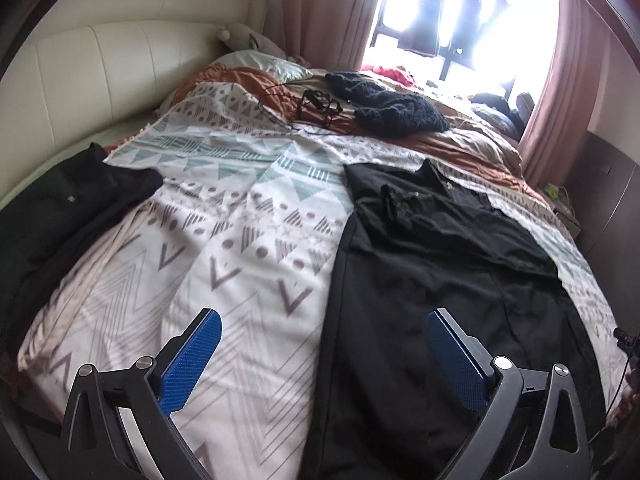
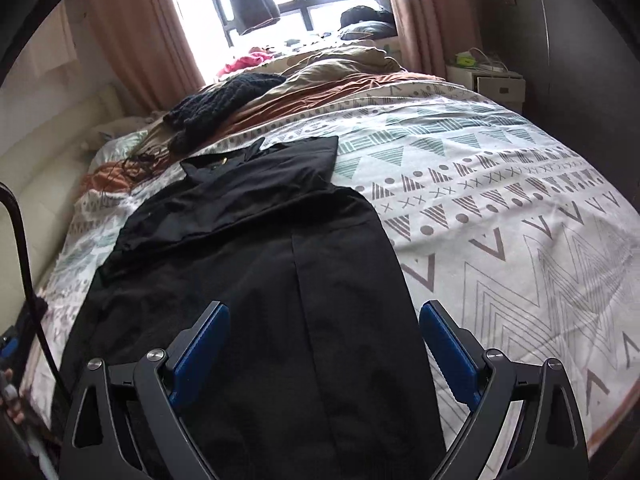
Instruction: Fold large clothes
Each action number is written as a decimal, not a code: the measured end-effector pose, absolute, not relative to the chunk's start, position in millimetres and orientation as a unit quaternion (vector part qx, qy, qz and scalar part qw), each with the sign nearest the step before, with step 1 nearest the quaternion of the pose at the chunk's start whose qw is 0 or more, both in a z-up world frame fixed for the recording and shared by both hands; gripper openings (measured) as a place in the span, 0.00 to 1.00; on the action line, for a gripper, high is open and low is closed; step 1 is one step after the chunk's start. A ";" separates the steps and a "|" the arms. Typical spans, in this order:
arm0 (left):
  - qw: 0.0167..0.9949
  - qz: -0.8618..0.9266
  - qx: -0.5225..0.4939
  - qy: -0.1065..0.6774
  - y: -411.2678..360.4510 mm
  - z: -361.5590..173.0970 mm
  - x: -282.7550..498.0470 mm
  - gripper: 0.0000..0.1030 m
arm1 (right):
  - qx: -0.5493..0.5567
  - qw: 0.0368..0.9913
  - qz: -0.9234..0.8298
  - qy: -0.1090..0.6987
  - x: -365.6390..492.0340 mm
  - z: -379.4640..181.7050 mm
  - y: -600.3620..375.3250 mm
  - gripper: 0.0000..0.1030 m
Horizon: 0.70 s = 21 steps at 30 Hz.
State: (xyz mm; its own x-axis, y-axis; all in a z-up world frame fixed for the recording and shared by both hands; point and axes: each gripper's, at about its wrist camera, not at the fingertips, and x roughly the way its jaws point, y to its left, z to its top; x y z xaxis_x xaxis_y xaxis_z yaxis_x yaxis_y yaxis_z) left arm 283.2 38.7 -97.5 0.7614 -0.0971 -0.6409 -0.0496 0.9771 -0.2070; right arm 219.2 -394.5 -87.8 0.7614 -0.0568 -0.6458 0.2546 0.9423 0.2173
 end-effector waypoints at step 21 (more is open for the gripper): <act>0.879 -0.036 -0.170 0.444 72.8 -161.0 221.9 0.75 | 0.193 0.894 -0.059 0.401 125.2 -131.7 -429.2 0.72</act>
